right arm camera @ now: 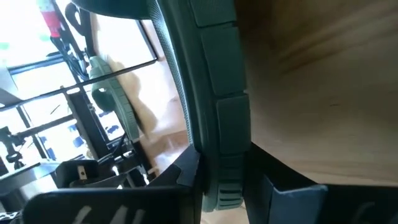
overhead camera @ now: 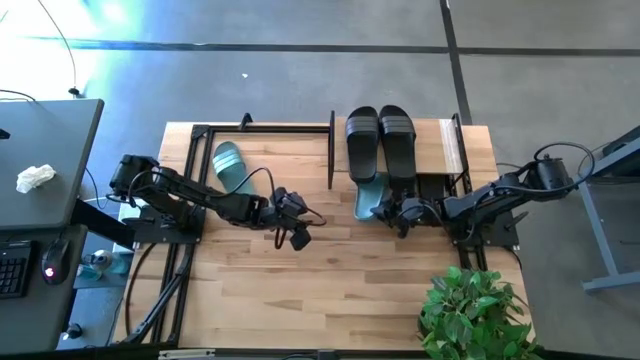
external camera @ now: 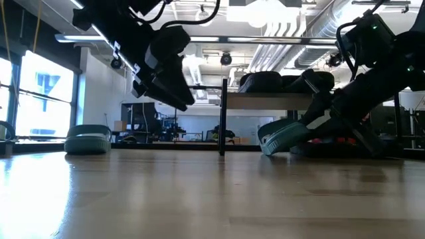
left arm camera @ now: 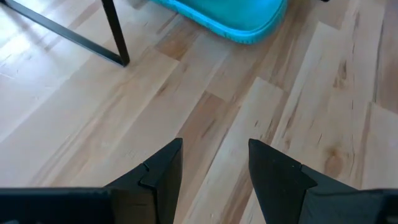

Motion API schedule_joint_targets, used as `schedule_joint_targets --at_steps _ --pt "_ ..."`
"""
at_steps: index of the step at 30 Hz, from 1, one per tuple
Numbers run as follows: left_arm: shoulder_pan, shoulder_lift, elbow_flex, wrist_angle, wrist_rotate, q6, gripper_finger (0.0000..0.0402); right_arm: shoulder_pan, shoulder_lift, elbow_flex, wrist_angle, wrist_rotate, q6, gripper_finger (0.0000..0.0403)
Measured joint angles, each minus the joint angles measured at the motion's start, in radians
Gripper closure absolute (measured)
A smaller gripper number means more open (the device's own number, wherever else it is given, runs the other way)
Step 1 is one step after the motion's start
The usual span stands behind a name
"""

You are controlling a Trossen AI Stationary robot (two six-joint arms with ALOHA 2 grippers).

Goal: Pick and place slides into the shelf
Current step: Put the green slipper under the shelf

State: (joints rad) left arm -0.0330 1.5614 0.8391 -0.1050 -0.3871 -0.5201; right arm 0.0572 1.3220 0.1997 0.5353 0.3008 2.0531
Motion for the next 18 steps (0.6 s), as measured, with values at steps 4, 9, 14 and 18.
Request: schedule_joint_targets --at_steps 4,9,14,18 --pt "0.0 0.031 0.0 0.019 0.008 0.0 0.0236 -0.001 0.0 0.0 0.001 -0.041 -0.027 0.033" --pt "0.0 0.07 0.001 0.063 0.011 0.0 0.0236 0.001 0.0 0.0 0.05 -0.068 -0.103 0.0319" --pt "0.0 0.093 0.002 0.066 0.014 0.0 0.0236 -0.001 0.0 0.0 0.091 -0.114 -0.14 0.032" --pt "0.0 0.093 0.001 0.064 0.014 0.0 0.0236 -0.003 0.0 0.0 0.065 -0.127 -0.091 0.0319"
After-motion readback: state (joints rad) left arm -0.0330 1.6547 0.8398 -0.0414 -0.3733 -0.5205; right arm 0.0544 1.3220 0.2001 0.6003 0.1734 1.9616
